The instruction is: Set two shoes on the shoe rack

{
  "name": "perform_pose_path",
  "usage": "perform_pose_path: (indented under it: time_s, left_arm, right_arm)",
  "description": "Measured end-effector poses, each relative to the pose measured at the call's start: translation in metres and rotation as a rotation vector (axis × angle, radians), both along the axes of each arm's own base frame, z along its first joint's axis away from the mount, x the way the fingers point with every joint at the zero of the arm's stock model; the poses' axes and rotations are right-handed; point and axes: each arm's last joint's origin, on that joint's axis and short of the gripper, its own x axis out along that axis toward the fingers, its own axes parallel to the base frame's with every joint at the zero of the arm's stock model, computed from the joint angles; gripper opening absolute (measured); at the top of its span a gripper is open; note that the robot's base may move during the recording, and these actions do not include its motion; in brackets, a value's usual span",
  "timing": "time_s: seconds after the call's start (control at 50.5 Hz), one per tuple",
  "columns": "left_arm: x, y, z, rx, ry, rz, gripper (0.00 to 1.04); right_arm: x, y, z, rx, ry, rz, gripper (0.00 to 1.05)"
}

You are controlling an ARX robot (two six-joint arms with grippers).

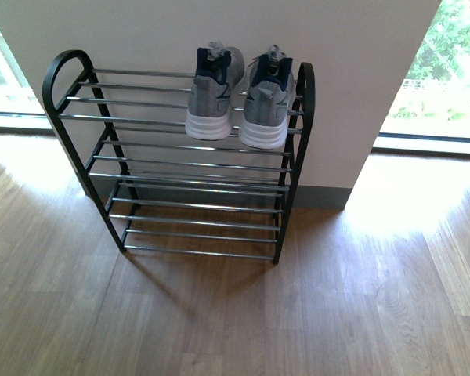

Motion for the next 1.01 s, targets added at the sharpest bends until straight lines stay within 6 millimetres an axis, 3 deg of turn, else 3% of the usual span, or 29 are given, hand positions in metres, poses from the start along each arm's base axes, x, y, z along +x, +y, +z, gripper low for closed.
perform_pose_path:
  time_s: [1.009]
  left_arm:
    - [0.0000, -0.0001, 0.0000, 0.002, 0.000, -0.005, 0.95]
  right_arm:
    - [0.0001, -0.0001, -0.0004, 0.001, 0.003, -0.008, 0.95]
